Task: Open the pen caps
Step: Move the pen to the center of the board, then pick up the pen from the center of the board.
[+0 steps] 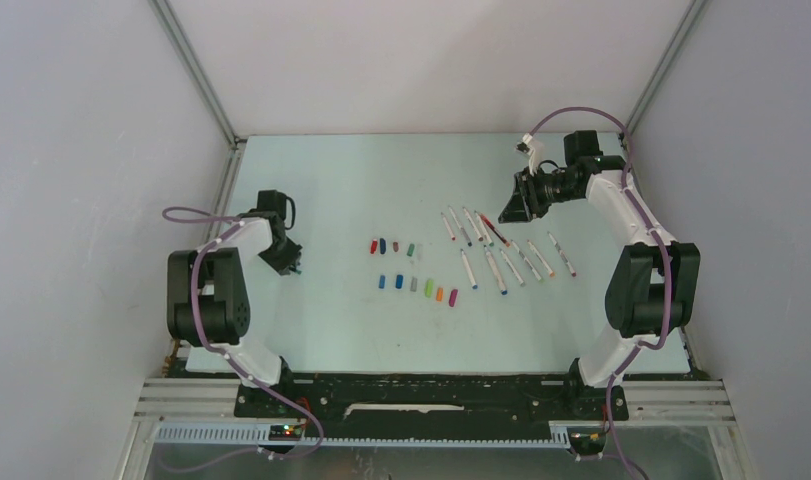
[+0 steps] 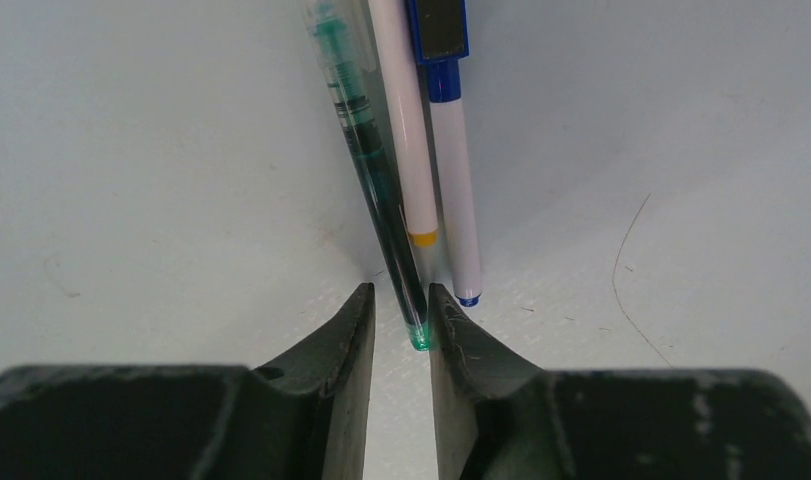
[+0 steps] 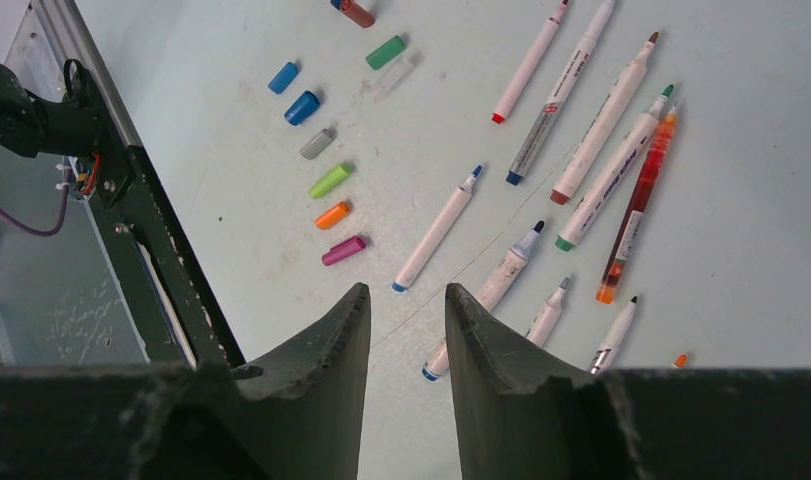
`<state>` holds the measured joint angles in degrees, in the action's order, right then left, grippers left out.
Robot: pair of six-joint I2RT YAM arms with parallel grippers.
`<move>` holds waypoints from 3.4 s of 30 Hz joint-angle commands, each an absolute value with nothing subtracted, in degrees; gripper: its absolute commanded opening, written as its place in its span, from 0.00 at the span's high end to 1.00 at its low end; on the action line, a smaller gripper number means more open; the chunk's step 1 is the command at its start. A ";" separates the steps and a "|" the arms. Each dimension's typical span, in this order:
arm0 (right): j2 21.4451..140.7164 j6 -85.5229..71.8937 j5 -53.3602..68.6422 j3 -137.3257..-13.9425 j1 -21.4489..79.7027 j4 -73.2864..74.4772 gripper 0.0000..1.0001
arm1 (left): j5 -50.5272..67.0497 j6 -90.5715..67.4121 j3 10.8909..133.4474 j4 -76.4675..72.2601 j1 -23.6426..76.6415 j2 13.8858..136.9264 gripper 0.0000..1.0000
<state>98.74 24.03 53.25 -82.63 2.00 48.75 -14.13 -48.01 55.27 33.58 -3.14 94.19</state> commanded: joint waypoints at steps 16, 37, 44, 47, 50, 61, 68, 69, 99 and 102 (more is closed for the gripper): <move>97.62 24.81 55.10 -82.70 1.31 48.82 0.64 | -10.05 -47.83 53.63 31.37 -5.35 95.50 0.76; 95.96 25.14 56.94 -82.79 -1.32 49.05 0.64 | -1.84 -48.08 40.82 31.93 -4.56 84.32 0.89; 95.46 25.38 57.28 -82.88 -1.75 49.37 0.64 | -0.44 -50.91 36.94 32.34 4.41 81.51 0.88; 95.25 25.36 57.60 -82.88 -2.06 49.34 0.64 | -0.44 -51.00 36.74 32.14 5.25 82.14 0.83; 95.15 25.40 57.76 -82.88 -2.35 49.46 0.64 | -0.46 -50.33 37.52 32.53 5.32 82.57 0.82; 94.67 25.48 58.43 -82.86 -3.40 49.57 0.64 | 4.60 -50.55 39.66 31.04 11.75 87.63 0.84; 94.75 25.57 58.58 -82.88 -3.52 49.64 0.64 | 5.63 -50.80 40.60 30.11 14.68 89.42 0.80; 94.77 25.57 58.55 -82.88 -3.52 49.62 0.64 | 5.48 -50.68 40.73 30.14 14.68 89.70 0.78; 93.54 26.37 60.31 -82.88 -4.73 50.32 0.64 | -7.14 -48.00 52.05 41.39 15.64 103.73 0.71; 93.33 26.44 60.62 -82.88 -4.92 50.45 0.64 | -6.58 -47.99 51.17 40.41 15.71 103.20 0.82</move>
<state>96.12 25.54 58.74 -82.61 -4.40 49.76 3.44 -50.26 55.92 42.26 15.64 98.15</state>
